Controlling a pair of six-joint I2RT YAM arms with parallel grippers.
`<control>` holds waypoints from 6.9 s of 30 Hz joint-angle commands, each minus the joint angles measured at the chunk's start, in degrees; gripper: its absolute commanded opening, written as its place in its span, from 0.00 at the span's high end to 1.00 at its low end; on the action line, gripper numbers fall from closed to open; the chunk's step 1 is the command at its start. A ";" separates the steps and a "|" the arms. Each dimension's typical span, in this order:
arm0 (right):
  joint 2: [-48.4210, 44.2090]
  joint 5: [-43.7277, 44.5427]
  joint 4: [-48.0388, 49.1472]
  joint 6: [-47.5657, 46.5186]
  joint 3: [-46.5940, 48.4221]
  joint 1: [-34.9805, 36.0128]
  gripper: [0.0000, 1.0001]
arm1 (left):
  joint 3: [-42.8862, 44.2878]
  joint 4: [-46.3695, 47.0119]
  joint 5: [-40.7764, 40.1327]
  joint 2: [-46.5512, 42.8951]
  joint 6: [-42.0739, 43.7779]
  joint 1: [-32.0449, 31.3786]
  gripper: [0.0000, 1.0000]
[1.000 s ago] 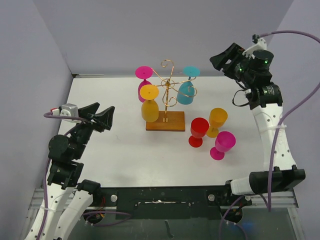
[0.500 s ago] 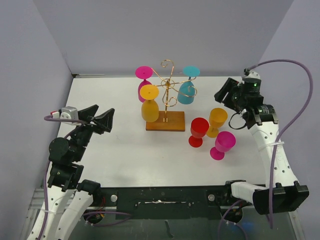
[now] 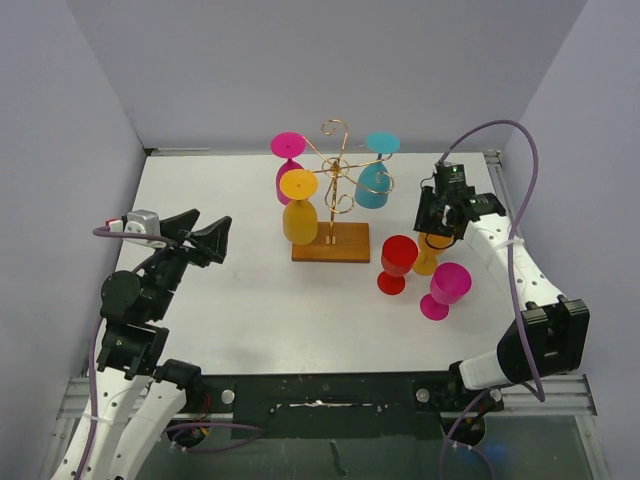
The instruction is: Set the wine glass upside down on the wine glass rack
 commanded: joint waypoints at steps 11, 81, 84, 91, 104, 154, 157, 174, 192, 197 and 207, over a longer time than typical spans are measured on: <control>4.07 4.63 0.45 -3.51 4.33 1.58 0.84 | 2.56 0.94 0.75 0.44 0.30 0.08 0.25; -18.91 8.29 72.59 -8.89 -0.71 33.29 1.00 | 36.84 25.66 4.17 46.54 -48.64 -14.26 0.27; -17.96 10.36 73.72 -12.39 -1.23 37.32 1.00 | 34.28 29.63 3.41 46.17 -51.22 -14.27 0.29; -16.96 11.11 75.63 -15.60 -2.46 43.02 1.00 | 31.89 28.16 -1.67 44.25 -51.97 -14.18 0.31; -17.17 9.84 74.14 -14.74 -3.48 43.86 1.00 | 31.83 27.89 -3.01 43.73 -53.98 -13.92 0.50; -25.64 3.64 30.00 -4.72 9.05 42.89 0.37 | 32.72 20.63 7.10 36.88 -30.27 -12.20 1.00; -26.12 2.04 30.73 -2.86 10.10 42.88 0.37 | 33.61 21.06 14.02 37.04 -26.42 -12.34 1.00; -27.04 1.66 33.53 12.34 10.06 42.78 0.32 | 33.72 23.48 30.47 40.42 -10.09 -19.57 1.00; -23.44 3.87 32.67 30.97 9.07 41.80 0.49 | 28.60 25.28 29.06 36.76 -0.65 -21.85 1.00; -23.25 5.87 31.16 35.05 9.70 40.65 0.54 | 28.31 25.49 29.86 36.48 -0.09 -21.78 1.00; -22.00 6.12 30.09 37.64 11.70 40.52 0.59 | 27.38 25.60 31.80 35.91 1.31 -21.78 1.00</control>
